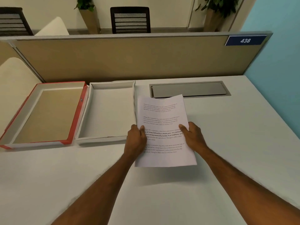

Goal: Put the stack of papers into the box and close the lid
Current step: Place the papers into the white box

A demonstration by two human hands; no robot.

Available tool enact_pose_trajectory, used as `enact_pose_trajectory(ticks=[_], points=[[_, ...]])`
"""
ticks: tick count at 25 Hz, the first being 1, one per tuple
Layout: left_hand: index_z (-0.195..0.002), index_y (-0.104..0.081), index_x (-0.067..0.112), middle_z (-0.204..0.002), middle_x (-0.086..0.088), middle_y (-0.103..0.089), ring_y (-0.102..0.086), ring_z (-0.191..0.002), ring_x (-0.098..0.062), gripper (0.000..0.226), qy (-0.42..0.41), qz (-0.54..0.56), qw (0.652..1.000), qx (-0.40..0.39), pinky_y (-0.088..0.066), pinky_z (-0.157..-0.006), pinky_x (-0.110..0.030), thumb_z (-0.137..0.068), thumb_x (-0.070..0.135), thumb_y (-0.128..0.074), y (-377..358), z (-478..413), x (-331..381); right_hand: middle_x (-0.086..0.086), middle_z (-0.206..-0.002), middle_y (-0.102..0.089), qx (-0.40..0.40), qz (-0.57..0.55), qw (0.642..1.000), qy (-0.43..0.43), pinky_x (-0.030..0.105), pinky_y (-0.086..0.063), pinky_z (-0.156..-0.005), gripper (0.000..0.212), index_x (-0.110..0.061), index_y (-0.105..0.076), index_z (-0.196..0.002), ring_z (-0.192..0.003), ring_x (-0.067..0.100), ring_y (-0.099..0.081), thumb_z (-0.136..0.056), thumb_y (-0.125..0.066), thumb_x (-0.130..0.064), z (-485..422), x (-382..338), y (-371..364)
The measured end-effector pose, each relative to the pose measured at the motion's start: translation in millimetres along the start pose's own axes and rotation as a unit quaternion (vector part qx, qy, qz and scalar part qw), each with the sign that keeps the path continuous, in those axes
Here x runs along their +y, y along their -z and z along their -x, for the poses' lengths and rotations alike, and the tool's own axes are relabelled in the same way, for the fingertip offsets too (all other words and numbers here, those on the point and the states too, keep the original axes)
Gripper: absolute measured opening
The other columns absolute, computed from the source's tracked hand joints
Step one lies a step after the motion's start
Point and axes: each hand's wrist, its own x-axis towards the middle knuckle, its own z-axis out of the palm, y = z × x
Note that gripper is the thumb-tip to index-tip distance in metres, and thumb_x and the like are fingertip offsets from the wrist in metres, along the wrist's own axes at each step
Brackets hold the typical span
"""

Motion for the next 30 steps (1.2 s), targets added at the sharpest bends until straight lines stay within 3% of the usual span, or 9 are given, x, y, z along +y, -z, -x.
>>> enact_pose_trajectory(ticks=[3, 9, 15, 18, 20, 22, 26, 30], points=[[-0.098, -0.047, 0.008, -0.094, -0.004, -0.058, -0.054, -0.073, -0.008, 0.032, -0.003, -0.002, 1.000, 0.018, -0.042, -0.060, -0.026, -0.102, 0.038, -0.036, 30, -26, -4, 0.010, -0.110, -0.069, -0.011, -0.022, 1.000, 0.006, 0.028, -0.048, -0.065, 0.034, -0.004, -0.058, -0.106, -0.086, 0.022, -0.065, -0.096, -0.053, -0.037, -21, -32, -16], [-0.102, -0.049, 0.010, -0.096, -0.003, -0.060, -0.057, -0.073, -0.010, 0.034, 0.005, -0.027, 0.998, 0.056, -0.041, -0.056, -0.021, -0.102, 0.042, -0.035, 106, -105, -21, 0.007, -0.109, -0.064, -0.035, -0.021, 0.999, 0.031, 0.032, -0.049, -0.071, 0.036, -0.004, -0.056, -0.111, -0.092, 0.024, -0.064, -0.096, -0.054, -0.037, -82, -125, -73], [-0.098, -0.051, 0.010, -0.093, -0.005, -0.058, -0.052, -0.065, -0.008, 0.034, 0.049, -0.086, 0.993, 0.068, -0.033, -0.052, -0.018, -0.101, 0.042, -0.038, 162, -172, -62, 0.013, -0.118, -0.065, -0.095, -0.029, 0.995, -0.005, 0.032, -0.050, -0.070, 0.034, -0.002, -0.055, -0.116, -0.095, 0.027, -0.065, -0.098, -0.048, -0.031, -125, -172, -150], [-0.102, -0.052, 0.005, -0.101, -0.012, -0.062, -0.058, -0.077, -0.019, 0.040, 0.077, -0.097, 0.991, 0.045, -0.040, -0.057, -0.025, -0.102, 0.042, -0.038, 171, -189, -89, 0.013, -0.122, -0.064, -0.122, -0.029, 0.991, -0.039, 0.032, -0.052, -0.073, 0.035, -0.003, -0.053, -0.119, -0.098, 0.027, -0.065, -0.098, -0.048, -0.031, -133, -169, -185], [-0.108, -0.055, 0.000, -0.106, -0.017, -0.063, -0.059, -0.085, -0.026, 0.044, 0.090, -0.101, 0.990, 0.041, -0.046, -0.069, -0.032, -0.102, 0.041, -0.038, 170, -196, -104, 0.014, -0.123, -0.064, -0.135, -0.030, 0.989, -0.054, 0.034, -0.053, -0.079, 0.036, -0.002, -0.053, -0.121, -0.102, 0.029, -0.065, -0.099, -0.048, -0.030, -137, -162, -202], [-0.113, -0.056, -0.002, -0.111, -0.021, -0.063, -0.056, -0.087, -0.029, 0.048, 0.098, -0.120, 0.987, 0.043, -0.043, -0.076, -0.034, -0.102, 0.040, -0.038, 166, -198, -114, 0.015, -0.125, -0.064, -0.144, -0.022, 0.987, -0.063, 0.033, -0.052, -0.079, 0.037, -0.002, -0.053, -0.123, -0.104, 0.029, -0.065, -0.099, -0.048, -0.030, -140, -157, -211], [-0.116, -0.055, 0.001, -0.114, -0.019, -0.065, -0.061, -0.093, -0.032, 0.048, 0.127, -0.158, 0.979, 0.029, -0.050, -0.082, -0.039, -0.101, 0.043, -0.037, 160, -203, -120, 0.014, -0.130, -0.062, -0.132, 0.016, 0.990, -0.056, 0.034, -0.052, -0.085, 0.040, -0.002, -0.051, -0.127, -0.109, 0.031, -0.064, -0.099, -0.049, -0.031, -144, -151, -223], [-0.121, -0.054, 0.005, -0.120, -0.014, -0.065, -0.064, -0.102, -0.032, 0.043, 0.147, -0.198, 0.969, 0.014, -0.051, -0.085, -0.039, -0.100, 0.041, -0.043, 157, -202, -118, 0.014, -0.129, -0.062, -0.129, 0.067, 0.989, -0.027, 0.030, -0.049, -0.081, 0.037, -0.003, -0.051, -0.124, -0.109, 0.030, -0.064, -0.098, -0.052, -0.030, -141, -149, -230]])
